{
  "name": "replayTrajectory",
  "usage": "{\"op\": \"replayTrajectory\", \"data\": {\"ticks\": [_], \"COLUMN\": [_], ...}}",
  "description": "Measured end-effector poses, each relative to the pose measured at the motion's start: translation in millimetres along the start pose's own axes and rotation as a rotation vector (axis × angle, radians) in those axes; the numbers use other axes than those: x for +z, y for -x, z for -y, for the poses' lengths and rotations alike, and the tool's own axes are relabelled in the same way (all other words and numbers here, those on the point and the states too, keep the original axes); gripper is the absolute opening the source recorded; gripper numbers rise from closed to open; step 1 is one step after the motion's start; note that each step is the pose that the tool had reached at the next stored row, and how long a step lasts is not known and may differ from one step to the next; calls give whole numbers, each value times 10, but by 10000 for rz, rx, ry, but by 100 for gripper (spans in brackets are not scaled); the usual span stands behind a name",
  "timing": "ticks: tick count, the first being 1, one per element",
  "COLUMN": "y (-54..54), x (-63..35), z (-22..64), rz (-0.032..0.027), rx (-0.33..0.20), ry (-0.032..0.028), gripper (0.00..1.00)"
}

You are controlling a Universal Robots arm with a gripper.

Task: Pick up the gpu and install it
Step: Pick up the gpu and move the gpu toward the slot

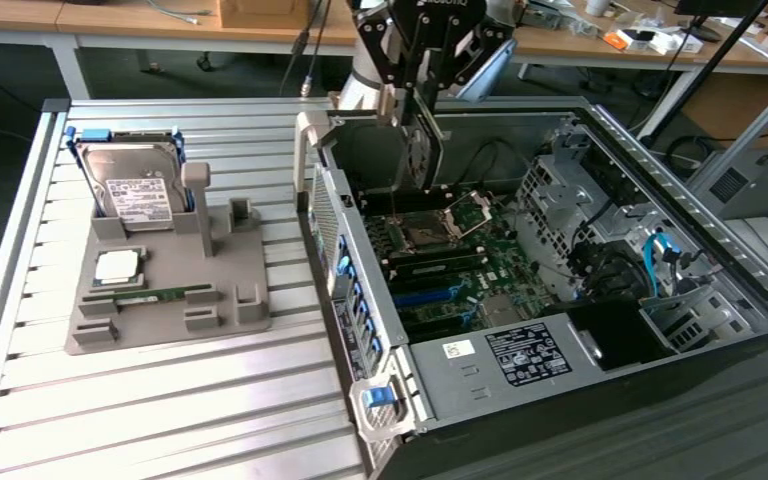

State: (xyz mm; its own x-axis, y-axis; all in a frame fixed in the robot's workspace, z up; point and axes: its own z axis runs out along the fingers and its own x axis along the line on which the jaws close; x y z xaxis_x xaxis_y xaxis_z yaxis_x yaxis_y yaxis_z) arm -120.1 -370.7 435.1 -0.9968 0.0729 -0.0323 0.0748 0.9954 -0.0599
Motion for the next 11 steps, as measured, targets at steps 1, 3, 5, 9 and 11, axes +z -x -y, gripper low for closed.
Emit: {"op": "replayTrajectory", "data": {"ticks": [1,3,5,9,11], "y": [4,15,36,59,69], "x": [0,1,3,6,7], "z": [0,-1,-3,-5,-5], "rz": [0,0,0,-1,0], "rx": [0,0,0,0,0], "ry": [0,0,0,0,0], "gripper": [27,27,27,27,27]}}
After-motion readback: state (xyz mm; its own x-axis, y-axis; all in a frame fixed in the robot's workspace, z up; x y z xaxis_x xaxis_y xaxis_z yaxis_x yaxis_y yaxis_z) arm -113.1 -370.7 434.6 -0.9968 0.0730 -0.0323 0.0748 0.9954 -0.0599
